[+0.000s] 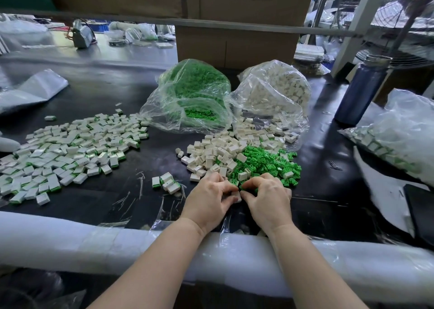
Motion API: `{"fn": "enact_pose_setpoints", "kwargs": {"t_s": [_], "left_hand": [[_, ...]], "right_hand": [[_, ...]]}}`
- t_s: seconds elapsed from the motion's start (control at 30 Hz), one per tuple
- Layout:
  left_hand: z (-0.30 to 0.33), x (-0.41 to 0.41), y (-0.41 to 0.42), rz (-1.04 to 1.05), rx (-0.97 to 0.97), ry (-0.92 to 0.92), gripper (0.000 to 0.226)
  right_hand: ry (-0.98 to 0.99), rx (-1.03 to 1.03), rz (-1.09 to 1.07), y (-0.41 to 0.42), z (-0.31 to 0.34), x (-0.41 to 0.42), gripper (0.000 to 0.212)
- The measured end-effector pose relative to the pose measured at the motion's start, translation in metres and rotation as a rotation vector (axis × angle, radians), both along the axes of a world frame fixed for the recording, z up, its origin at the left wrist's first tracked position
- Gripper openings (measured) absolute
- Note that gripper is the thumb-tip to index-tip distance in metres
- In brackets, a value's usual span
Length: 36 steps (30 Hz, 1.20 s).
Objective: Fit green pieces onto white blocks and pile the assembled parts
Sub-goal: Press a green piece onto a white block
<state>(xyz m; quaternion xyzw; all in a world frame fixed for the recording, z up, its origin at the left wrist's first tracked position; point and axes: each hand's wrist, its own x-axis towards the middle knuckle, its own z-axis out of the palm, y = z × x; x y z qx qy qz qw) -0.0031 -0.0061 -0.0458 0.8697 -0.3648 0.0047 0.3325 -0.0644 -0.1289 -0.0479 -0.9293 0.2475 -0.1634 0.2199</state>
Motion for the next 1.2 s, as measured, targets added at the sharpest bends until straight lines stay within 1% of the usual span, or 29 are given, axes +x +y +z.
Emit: {"fn": "enact_pose_setpoints", "kwargs": {"t_s": [0.17, 0.3, 0.4, 0.43, 0.53, 0.6, 0.67, 0.73, 0.83, 0.93, 1.0, 1.13, 1.2], "left_hand": [[0.0022, -0.0018, 0.0009, -0.033, -0.058, 0.042, 0.016], [0.0032, -0.0036, 0.0015, -0.062, -0.120, 0.176, 0.013], [0.0022, -0.0022, 0.0016, -0.026, -0.193, 0.212, 0.015], [0.0020, -0.0018, 0.0018, -0.015, -0.216, 0.225, 0.016], [0.0014, -0.0007, 0.0020, 0.004, -0.247, 0.236, 0.013], [0.0017, -0.0004, 0.0029, 0.007, -0.270, 0.252, 0.012], [0.0023, -0.0002, 0.0038, 0.004, -0.306, 0.298, 0.018], [0.0030, -0.0007, 0.0046, 0.005, -0.349, 0.364, 0.025], [0.0033, -0.0006, 0.0046, 0.010, -0.396, 0.431, 0.028], [0.0035, 0.0005, 0.0051, 0.025, -0.398, 0.446, 0.026], [0.0033, 0.0017, 0.0054, 0.043, -0.397, 0.441, 0.024], [0.0028, 0.0018, 0.0044, 0.044, -0.369, 0.429, 0.020], [0.0026, 0.0020, 0.0046, 0.038, -0.366, 0.432, 0.020]], "right_hand": [[-0.013, -0.016, 0.005, 0.0006, 0.0004, -0.0013, 0.013], [-0.076, -0.021, 0.045, 0.0016, 0.0017, -0.0023, 0.011], [-0.142, 0.083, 0.084, 0.0006, 0.0020, -0.0026, 0.019], [-0.166, 0.128, 0.099, 0.0008, 0.0023, -0.0028, 0.019], [-0.262, 0.262, 0.136, 0.0011, 0.0047, -0.0030, 0.010], [-0.336, 0.357, 0.153, 0.0006, 0.0062, -0.0029, 0.013], [-0.391, 0.437, 0.168, -0.0005, 0.0071, -0.0024, 0.016], [-0.403, 0.468, 0.171, 0.0005, 0.0065, -0.0026, 0.015], [-0.362, 0.403, 0.124, 0.0002, 0.0028, -0.0021, 0.013], [-0.283, 0.255, 0.054, -0.0016, 0.0008, -0.0015, 0.007], [-0.229, 0.158, 0.048, -0.0002, 0.0010, -0.0019, 0.003], [-0.058, -0.044, 0.035, 0.0025, 0.0002, -0.0005, 0.023], [-0.020, -0.073, 0.035, 0.0026, -0.0005, 0.0000, 0.023]]}}
